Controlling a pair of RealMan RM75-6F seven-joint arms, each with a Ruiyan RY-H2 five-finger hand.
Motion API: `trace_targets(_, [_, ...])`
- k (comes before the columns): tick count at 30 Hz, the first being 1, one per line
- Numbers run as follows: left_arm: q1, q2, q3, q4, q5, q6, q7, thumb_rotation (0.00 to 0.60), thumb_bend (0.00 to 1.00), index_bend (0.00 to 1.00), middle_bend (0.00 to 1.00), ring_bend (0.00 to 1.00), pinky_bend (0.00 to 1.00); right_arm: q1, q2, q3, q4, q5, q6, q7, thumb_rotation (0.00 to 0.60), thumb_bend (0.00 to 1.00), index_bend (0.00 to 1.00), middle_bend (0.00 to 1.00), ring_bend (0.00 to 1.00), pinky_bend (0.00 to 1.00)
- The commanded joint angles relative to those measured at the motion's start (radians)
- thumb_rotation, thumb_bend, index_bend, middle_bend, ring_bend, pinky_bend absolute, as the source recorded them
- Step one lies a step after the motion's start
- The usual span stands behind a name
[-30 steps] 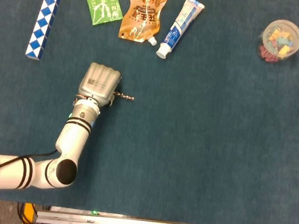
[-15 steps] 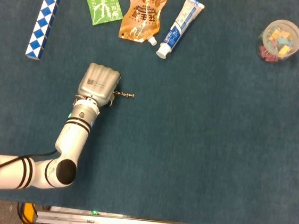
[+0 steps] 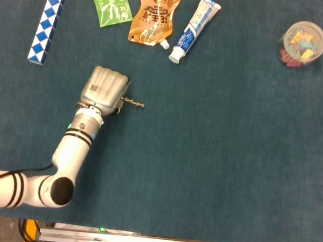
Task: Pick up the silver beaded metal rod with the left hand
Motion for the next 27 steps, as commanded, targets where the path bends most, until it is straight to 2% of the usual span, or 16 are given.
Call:
trace_targets(1, [0.019,0.035,0.014,-0.043,0.041,0.026,-0.020,0.600,0.36,0.57,0.91,0.91,1.00,0.001,-0.001,0.001,0.002,-0.001,-0.001,0.002,0.600,0.20,0.47,0.46,0.37,0.43])
trace_targets(15, [0.103,0.201,0.040,-0.211,0.184,0.128,-0.103,0.600,0.36,0.58,0.92,0.91,1.00,0.012,-0.013,0.003,0.020,-0.006,-0.012,0.022,0.600,0.20,0.47,0.46,0.37,0.43])
trace_targets(27, [0.180,0.293,0.088,-0.240,0.262,0.153,-0.169,0.600,0.36,0.58,0.92,0.91,1.00,0.022,-0.016,0.002,0.018,-0.014,-0.023,0.015,0.600,0.20,0.47,0.46,0.37,0.43])
